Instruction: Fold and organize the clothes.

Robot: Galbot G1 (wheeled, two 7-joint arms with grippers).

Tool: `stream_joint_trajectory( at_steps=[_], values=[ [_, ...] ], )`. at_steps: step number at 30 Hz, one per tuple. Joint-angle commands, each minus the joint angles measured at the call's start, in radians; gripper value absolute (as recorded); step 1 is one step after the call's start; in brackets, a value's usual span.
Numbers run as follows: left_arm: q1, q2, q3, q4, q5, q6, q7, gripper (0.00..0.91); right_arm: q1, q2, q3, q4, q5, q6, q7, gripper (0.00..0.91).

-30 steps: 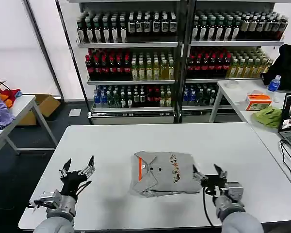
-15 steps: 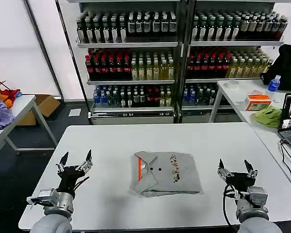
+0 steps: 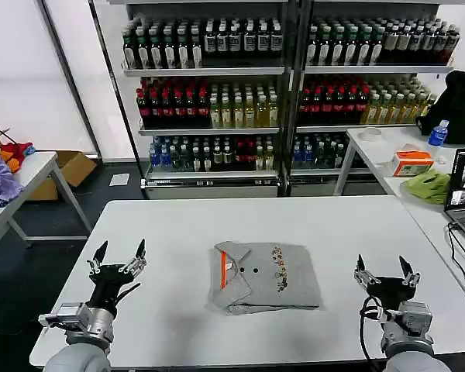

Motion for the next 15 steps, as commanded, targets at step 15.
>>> stream_joint_trajectory(
  at_steps=[15],
  values=[
    [0.032,-0.023,-0.001,-0.025,0.036,0.006,0.024,0.907,0.028,-0.003,-0.026,-0.005,-0.026,-0.013,-0.015,0.907]
  ],
)
